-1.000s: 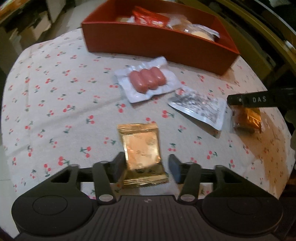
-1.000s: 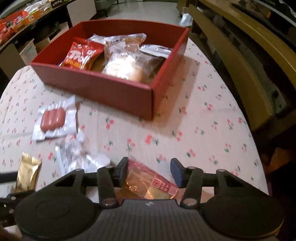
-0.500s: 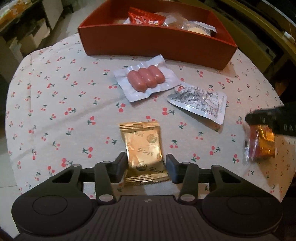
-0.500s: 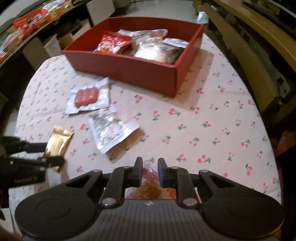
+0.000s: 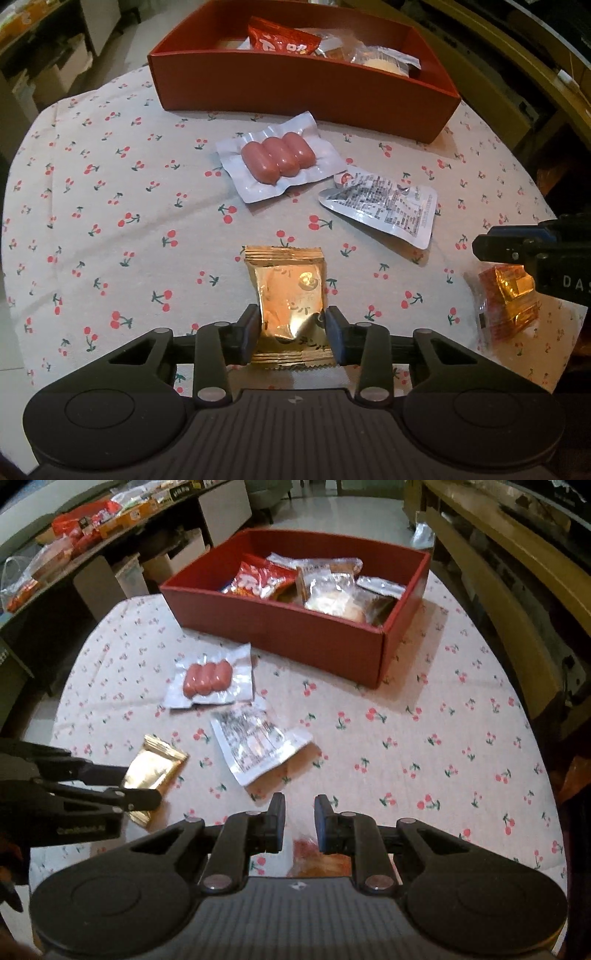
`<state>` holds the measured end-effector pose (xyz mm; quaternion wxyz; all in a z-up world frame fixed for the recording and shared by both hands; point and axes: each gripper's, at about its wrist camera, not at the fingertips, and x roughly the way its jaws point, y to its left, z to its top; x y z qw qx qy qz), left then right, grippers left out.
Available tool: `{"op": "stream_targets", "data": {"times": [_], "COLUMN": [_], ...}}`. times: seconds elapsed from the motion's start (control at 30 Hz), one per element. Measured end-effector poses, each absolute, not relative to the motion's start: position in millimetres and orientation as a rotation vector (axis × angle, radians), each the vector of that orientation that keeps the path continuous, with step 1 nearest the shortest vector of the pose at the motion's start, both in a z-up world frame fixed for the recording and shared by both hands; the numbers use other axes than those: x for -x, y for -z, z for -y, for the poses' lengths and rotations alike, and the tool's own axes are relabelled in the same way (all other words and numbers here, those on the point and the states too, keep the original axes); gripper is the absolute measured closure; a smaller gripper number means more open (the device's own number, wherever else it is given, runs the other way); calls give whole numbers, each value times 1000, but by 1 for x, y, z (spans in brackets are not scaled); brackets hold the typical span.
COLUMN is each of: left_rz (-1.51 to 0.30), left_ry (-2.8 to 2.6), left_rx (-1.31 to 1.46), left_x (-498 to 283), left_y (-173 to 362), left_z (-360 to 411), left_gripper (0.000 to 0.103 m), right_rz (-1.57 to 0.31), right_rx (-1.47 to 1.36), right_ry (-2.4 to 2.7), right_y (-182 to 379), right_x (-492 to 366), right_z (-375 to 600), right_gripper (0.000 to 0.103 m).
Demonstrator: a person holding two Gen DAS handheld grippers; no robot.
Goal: Organize snacks
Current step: 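Hold the gold pastry with left gripper while right grasps the clear-wrapped cake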
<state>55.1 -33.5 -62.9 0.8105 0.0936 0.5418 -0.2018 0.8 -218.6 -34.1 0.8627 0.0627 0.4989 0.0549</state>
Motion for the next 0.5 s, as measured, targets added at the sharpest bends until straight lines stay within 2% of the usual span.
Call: {"op": "stream_targets", "data": {"times": [0.27, 0.5], "left_rz": [-1161, -1146], "left_ry": [431, 429], "left_rx": [-198, -227], "left_x": [-56, -55], "left_y": [64, 66], "left_z": [34, 39], "left_gripper": [57, 53], "right_rz": [-1033, -1013], "right_rx": [-122, -133], "right_ry": [-148, -162], "right_y": [31, 26], "right_x": [-2, -1], "right_z": [210, 212], "right_gripper": [58, 58]}}
